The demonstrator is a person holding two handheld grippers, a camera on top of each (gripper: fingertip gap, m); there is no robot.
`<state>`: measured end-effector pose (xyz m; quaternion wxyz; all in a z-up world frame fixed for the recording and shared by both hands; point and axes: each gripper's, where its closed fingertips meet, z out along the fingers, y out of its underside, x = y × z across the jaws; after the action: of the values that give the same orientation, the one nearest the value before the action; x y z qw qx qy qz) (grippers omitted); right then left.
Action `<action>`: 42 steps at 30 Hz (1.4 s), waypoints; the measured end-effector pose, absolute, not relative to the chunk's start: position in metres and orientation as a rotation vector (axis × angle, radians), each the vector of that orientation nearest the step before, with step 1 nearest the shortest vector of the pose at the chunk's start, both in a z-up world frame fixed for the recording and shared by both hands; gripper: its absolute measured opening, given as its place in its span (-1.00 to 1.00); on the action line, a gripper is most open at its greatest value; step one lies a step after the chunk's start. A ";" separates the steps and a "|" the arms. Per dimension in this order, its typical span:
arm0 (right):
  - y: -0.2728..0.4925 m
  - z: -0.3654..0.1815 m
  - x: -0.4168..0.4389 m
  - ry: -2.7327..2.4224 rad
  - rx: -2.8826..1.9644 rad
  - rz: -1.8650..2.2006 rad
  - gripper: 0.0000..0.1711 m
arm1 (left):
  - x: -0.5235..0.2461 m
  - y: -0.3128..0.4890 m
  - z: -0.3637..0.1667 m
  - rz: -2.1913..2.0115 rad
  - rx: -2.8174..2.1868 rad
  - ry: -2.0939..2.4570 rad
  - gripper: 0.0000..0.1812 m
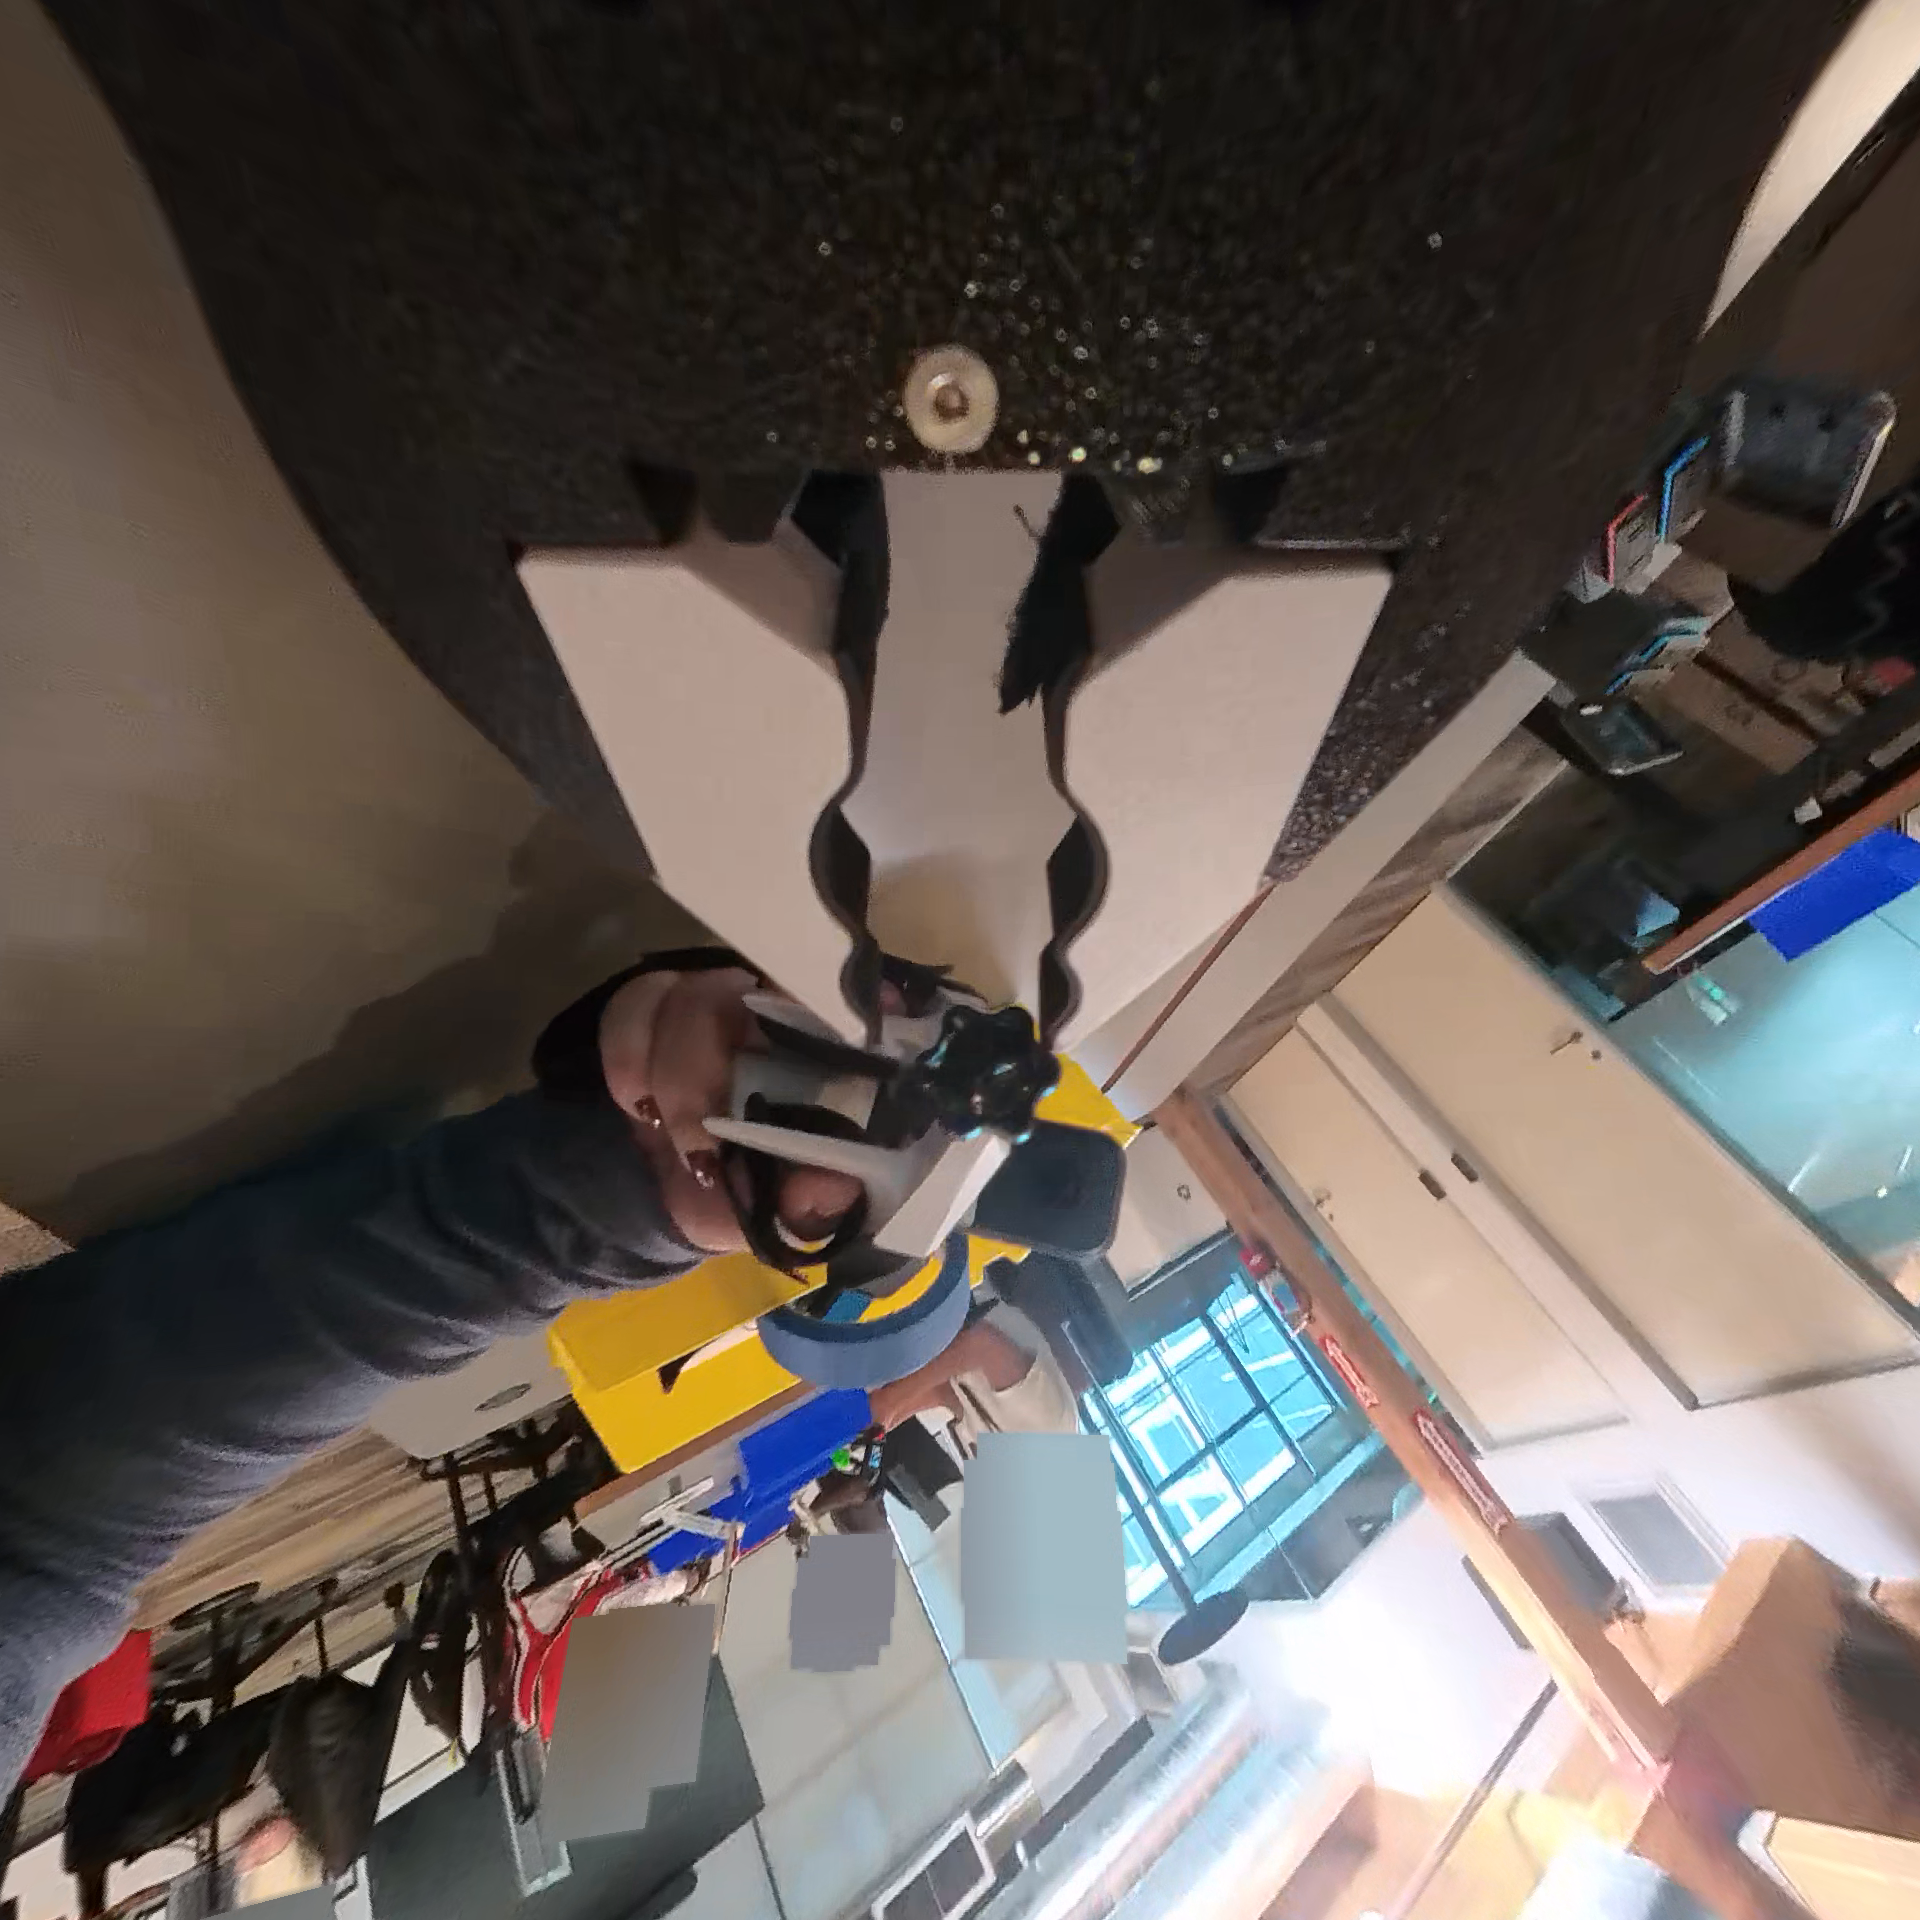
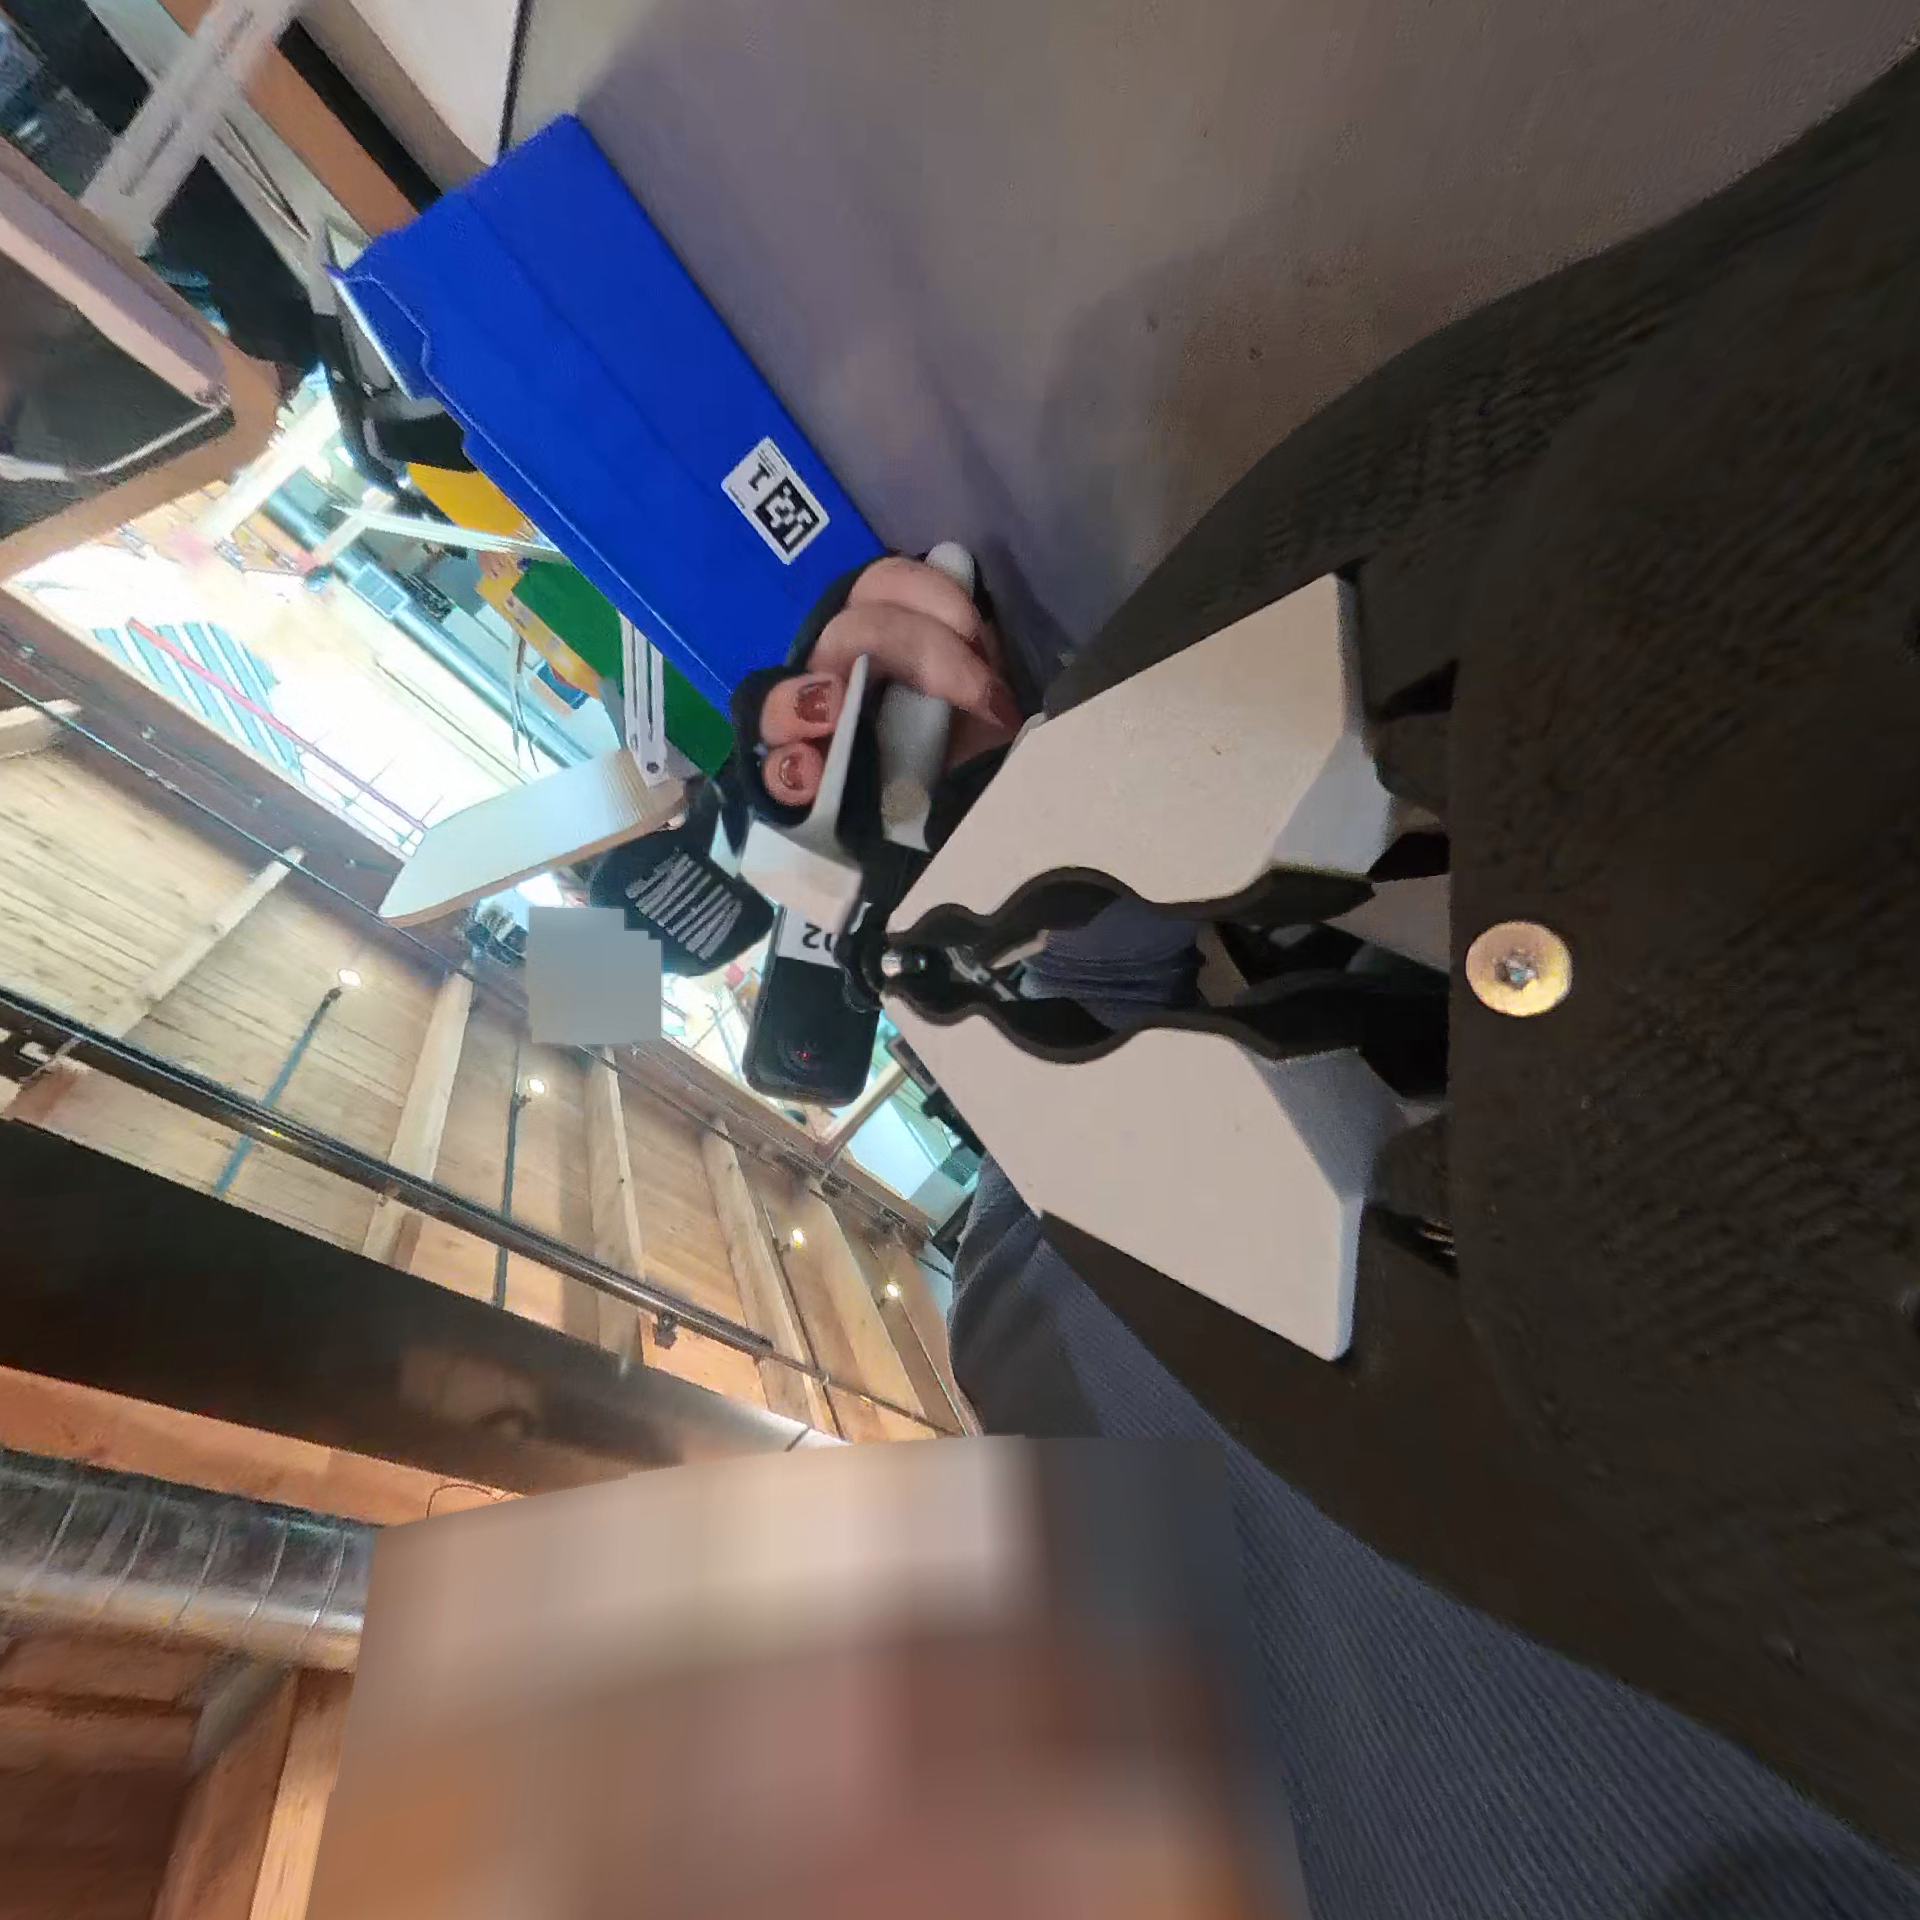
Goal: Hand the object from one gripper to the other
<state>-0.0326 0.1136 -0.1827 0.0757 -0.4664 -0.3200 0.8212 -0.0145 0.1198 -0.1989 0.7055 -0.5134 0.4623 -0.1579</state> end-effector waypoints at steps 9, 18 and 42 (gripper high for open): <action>0.107 -0.181 -0.028 -1.023 -1.358 2.494 -0.95 | -0.010 0.105 -0.181 -0.517 -1.061 0.976 -0.68; 0.136 -0.191 -0.038 -0.876 -1.499 2.286 -0.67 | -0.028 0.141 -0.195 -0.249 -1.267 0.907 -0.75; 0.143 -0.213 -0.049 -1.120 -1.513 1.610 -0.75 | -0.030 0.151 -0.211 0.109 -1.294 1.026 -0.75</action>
<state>-0.0493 0.1432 -0.2132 0.3261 -0.5775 -0.4274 0.6144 -0.0297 0.1514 -0.2110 0.6767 -0.5758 0.4563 0.0483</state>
